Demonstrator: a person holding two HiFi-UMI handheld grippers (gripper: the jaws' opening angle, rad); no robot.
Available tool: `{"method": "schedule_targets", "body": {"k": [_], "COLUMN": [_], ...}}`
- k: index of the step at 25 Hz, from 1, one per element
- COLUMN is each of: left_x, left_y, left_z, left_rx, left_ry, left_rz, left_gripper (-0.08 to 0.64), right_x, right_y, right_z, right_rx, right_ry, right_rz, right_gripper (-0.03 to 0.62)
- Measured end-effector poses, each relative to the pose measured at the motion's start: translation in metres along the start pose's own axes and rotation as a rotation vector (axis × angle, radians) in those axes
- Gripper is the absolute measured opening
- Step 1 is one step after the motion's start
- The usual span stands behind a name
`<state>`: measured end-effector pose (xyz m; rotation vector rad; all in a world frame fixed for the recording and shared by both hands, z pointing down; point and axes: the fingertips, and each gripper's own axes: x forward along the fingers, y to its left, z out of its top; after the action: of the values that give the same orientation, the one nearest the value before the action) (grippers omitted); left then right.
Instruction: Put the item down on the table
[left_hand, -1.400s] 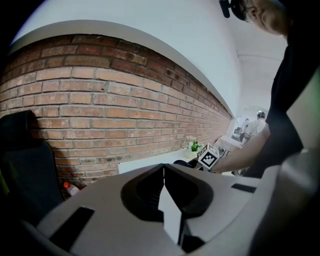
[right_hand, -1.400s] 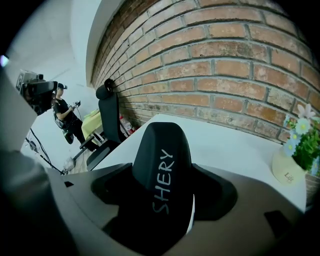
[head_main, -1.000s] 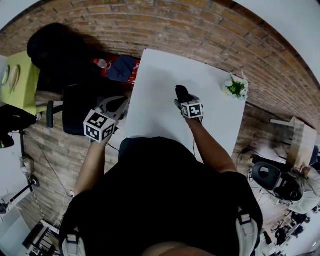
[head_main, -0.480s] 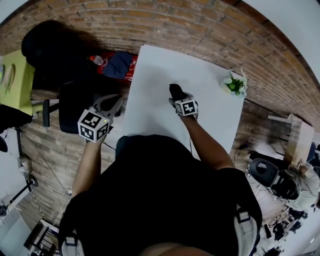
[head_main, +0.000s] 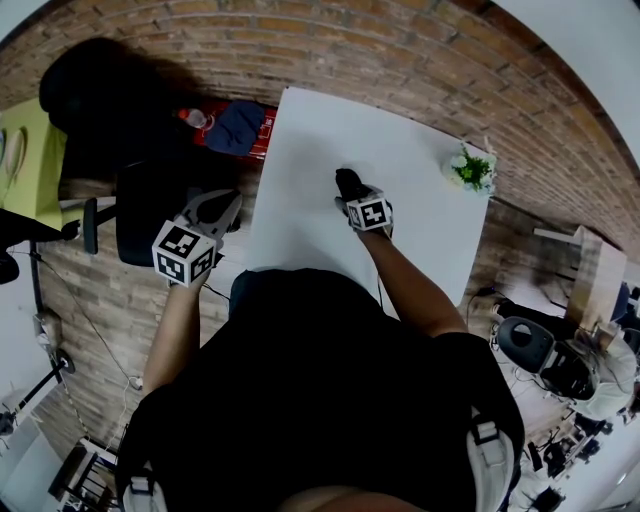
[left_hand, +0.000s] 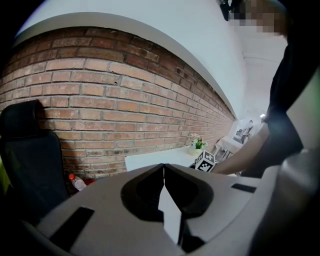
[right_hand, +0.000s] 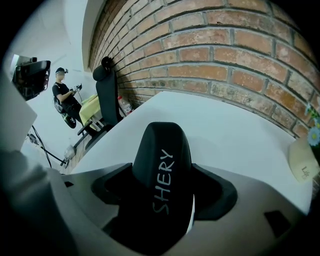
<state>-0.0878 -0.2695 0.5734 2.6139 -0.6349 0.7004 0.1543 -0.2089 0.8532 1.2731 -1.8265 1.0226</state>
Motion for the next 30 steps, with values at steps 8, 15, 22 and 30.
{"method": "schedule_targets", "body": {"k": [8, 15, 22, 30], "left_x": [-0.003, -0.008, -0.011, -0.012], "left_y": [0.004, 0.011, 0.014, 0.013], "left_z": [-0.006, -0.012, -0.017, -0.021], "left_rx": [-0.009, -0.021, -0.028, -0.031], "left_ry": [0.004, 0.005, 0.006, 0.005], "left_rz": [-0.002, 0.006, 0.005, 0.000], "left_gripper": [0.011, 0.011, 0.011, 0.011], "right_x": [0.008, 0.015, 0.018, 0.020], "right_y": [0.005, 0.008, 0.009, 0.008], "right_z": [-0.003, -0.007, -0.010, -0.014], "right_rx": [0.010, 0.014, 0.020, 0.030], "right_ry": [0.015, 0.032, 0.042, 0.046], "right_rz": [0.000, -0.001, -0.008, -0.016], "right_gripper": [0.371, 0.372, 0.371, 0.372]}}
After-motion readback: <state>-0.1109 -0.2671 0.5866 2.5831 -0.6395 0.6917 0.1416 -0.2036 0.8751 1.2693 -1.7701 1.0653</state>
